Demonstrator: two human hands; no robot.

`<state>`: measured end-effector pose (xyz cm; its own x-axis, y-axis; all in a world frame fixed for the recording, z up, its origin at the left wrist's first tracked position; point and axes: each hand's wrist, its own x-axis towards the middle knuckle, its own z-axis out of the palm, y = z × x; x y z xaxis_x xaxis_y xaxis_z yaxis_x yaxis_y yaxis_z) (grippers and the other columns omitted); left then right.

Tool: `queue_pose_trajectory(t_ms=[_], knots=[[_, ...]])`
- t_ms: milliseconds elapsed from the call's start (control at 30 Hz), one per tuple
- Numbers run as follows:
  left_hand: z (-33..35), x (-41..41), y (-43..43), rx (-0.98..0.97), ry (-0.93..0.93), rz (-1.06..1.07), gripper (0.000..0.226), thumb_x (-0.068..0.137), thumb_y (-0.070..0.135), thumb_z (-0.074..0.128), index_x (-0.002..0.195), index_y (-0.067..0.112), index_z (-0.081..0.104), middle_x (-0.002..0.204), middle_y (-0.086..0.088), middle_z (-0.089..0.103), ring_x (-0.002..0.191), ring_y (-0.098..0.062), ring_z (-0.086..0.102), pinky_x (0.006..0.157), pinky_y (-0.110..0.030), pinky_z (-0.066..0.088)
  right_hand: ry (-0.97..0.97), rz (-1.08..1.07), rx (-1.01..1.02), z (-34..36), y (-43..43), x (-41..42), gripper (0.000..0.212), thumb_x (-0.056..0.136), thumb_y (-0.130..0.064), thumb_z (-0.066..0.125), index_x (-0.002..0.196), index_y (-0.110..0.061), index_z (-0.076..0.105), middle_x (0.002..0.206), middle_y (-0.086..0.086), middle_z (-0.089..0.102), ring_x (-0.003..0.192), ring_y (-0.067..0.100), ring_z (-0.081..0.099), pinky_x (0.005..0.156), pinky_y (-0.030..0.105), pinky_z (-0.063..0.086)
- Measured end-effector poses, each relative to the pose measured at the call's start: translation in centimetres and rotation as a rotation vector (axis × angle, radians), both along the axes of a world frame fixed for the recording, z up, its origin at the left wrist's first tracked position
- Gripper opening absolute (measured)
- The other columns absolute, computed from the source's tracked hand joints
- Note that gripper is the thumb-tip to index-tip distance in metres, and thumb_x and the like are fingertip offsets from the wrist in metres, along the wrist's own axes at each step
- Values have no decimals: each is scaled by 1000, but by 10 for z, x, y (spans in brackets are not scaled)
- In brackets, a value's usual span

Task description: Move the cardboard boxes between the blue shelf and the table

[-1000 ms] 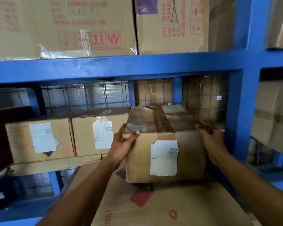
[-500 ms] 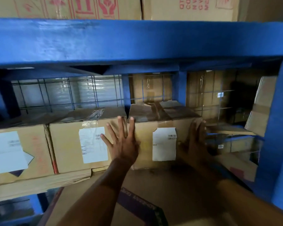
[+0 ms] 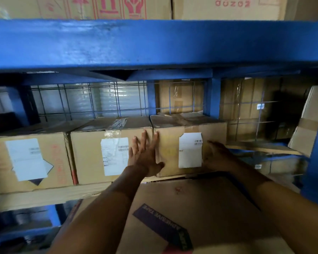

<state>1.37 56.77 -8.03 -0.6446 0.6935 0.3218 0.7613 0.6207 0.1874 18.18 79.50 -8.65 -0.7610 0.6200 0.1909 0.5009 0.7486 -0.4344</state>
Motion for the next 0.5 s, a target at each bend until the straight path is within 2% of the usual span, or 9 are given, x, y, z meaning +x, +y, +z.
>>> queue_pose_trajectory(t_ms=[100,167,233,300,433,500], knots=[[1,21,-46,16,-60,2,114,87,48,71,157,42,-19,168,-1,-26,154,-38,-18,124,-58,6,79,136,-39,6,-52,-4,76,91,-33,70,155,-18,30,162,9,28,147,28,31,116,37,32],[-3,34,-87,-2,-63,45,111,89,50,68,156,44,-20,169,1,-22,156,-36,-14,125,-58,8,127,242,-65,8,-93,-9,69,92,-34,68,152,-19,39,154,10,41,140,27,42,103,30,38],[-8,53,-137,21,-81,115,111,87,55,67,153,48,-22,170,2,-16,157,-32,-10,125,-58,11,162,393,-119,10,-143,-11,61,93,-31,68,147,-20,44,142,0,50,130,23,52,91,25,40],[-14,81,-195,86,-105,225,111,86,54,68,155,48,-19,172,-1,-6,158,-30,-3,125,-55,17,158,547,-204,9,-201,-12,54,93,-29,68,143,-23,49,133,-5,54,119,19,56,88,25,41],[-27,165,-339,202,-145,500,109,83,47,72,163,28,1,170,-10,16,156,-29,17,122,-46,27,127,856,-254,4,-345,-10,46,87,-21,72,131,-21,60,120,3,68,105,24,67,87,31,51],[-37,218,-418,229,-161,672,105,85,40,74,163,23,6,167,-14,24,154,-30,25,120,-41,30,113,1038,-285,-3,-429,3,43,88,-21,72,129,-21,60,111,1,68,96,22,69,75,25,53]])
